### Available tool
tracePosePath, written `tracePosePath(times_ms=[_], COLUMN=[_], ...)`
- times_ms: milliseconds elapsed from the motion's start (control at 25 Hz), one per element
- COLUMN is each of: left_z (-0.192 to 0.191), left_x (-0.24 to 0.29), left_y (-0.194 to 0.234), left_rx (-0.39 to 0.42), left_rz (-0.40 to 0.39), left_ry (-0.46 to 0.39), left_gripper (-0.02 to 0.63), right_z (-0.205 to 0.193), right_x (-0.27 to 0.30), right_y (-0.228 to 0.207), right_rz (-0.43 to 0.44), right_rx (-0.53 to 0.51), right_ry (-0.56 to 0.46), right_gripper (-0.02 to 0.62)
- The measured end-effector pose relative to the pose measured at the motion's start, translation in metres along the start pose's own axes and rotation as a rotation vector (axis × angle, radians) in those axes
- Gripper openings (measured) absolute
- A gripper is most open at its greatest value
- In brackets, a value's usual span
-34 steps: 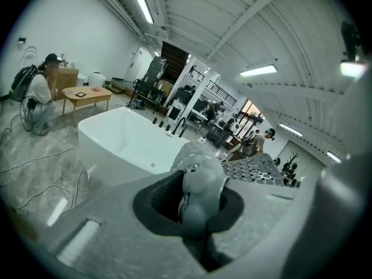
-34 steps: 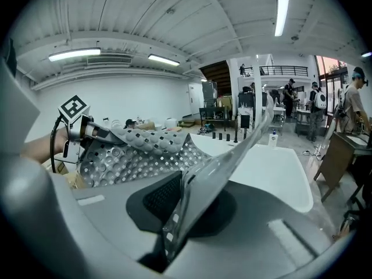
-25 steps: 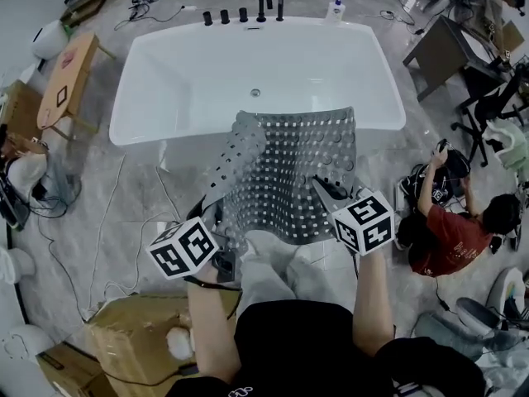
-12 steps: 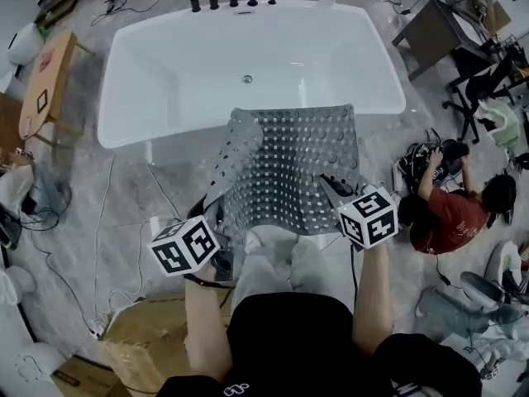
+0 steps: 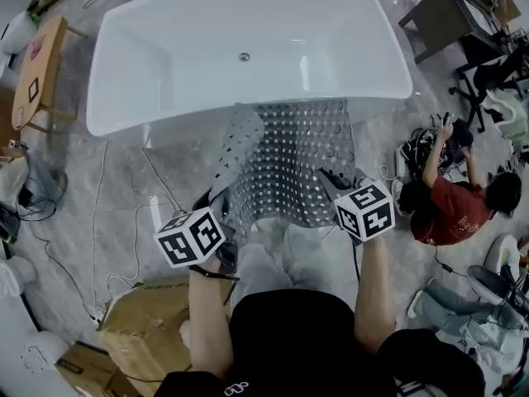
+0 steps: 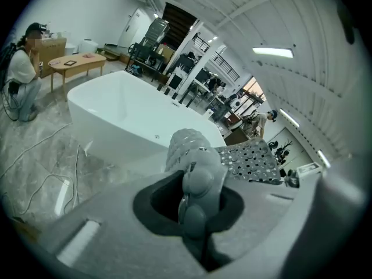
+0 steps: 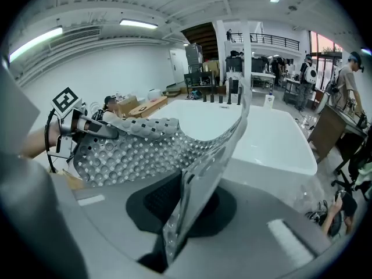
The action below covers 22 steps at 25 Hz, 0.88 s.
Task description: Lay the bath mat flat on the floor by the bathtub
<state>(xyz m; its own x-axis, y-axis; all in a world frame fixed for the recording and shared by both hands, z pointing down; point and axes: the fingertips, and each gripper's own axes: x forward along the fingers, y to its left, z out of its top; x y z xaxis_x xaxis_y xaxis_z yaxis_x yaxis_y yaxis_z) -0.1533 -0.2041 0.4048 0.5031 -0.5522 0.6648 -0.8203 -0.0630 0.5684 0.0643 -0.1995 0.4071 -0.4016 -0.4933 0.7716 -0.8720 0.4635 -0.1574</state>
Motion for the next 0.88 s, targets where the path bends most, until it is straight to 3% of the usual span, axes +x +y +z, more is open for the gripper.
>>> tracePosePath(times_ms=[360,640,880], left_z=[-0.041,-0.067,-0.093], left_x=[0.056,0.09,0.121], left_y=[0.002,0.025,0.042], left_rx=[-0.033,-0.028,-0.117], left_rz=[0.012,0.045,0.063], left_ry=[0.045,0.094,0.097], left_gripper=[0.027,0.026,0.026], right_z=[-0.059,-0.097,-0.126], right_x=[0.019,0.053,0.084], right_y=[-0.054,-0.063,-0.068], right_rz=[-0.016,-0.022,-0.024], right_rx=[0.03,0.076,0.089], right_ry=[0.058,0.089,0.109], right_gripper=[0.028,0.028,0.028])
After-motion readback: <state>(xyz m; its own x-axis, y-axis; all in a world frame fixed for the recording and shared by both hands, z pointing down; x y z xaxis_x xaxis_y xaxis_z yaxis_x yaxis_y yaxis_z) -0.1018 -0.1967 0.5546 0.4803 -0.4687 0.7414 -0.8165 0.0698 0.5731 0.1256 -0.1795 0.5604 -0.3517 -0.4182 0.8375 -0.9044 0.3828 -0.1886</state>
